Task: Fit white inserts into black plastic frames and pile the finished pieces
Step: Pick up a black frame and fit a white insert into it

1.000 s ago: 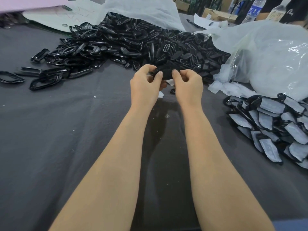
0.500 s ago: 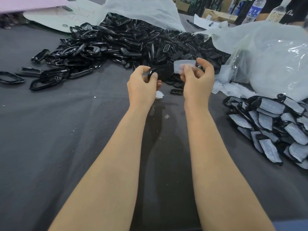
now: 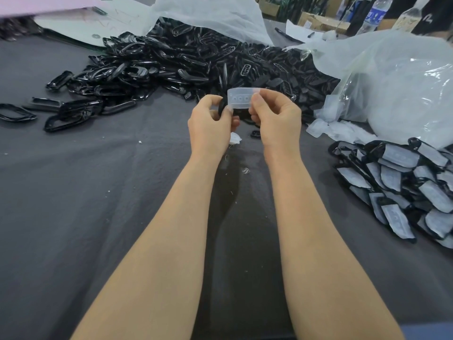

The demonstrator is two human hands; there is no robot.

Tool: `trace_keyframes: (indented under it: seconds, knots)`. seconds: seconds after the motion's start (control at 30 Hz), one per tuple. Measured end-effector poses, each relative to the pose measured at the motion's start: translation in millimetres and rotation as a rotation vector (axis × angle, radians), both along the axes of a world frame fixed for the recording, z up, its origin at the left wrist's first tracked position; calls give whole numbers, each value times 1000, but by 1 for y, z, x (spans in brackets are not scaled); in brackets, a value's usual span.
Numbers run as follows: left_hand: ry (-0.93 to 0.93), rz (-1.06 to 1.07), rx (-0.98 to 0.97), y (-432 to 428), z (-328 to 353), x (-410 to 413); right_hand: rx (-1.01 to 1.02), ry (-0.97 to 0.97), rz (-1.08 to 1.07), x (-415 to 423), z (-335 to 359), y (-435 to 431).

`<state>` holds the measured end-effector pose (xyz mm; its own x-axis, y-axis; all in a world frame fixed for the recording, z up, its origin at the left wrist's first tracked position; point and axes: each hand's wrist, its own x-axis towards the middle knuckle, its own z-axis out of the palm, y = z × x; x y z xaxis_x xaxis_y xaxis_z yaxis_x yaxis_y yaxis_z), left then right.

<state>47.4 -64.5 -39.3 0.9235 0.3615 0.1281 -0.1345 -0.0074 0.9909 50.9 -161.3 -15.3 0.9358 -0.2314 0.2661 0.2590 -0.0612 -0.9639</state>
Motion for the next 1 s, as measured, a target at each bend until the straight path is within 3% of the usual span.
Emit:
trace_keyframes:
  seconds: [0.2,0.47,0.63,0.83,1.0]
  knots:
    - [-41,-48,-17,0,1,-2,-193,-43,-114,3,-7,0]
    - [-52,-92,-5,-1,1,-1,-207,-58,-167,2,-12,1]
    - [-63,-96,9,-1,0,0,-116,-36,-169,3,-13,2]
    - [-70,-100,23,-1,0,0,122,149,-27,13,-14,-3]
    - [-80,-113,28,-1,-1,0,121,172,2,16,-16,-7]
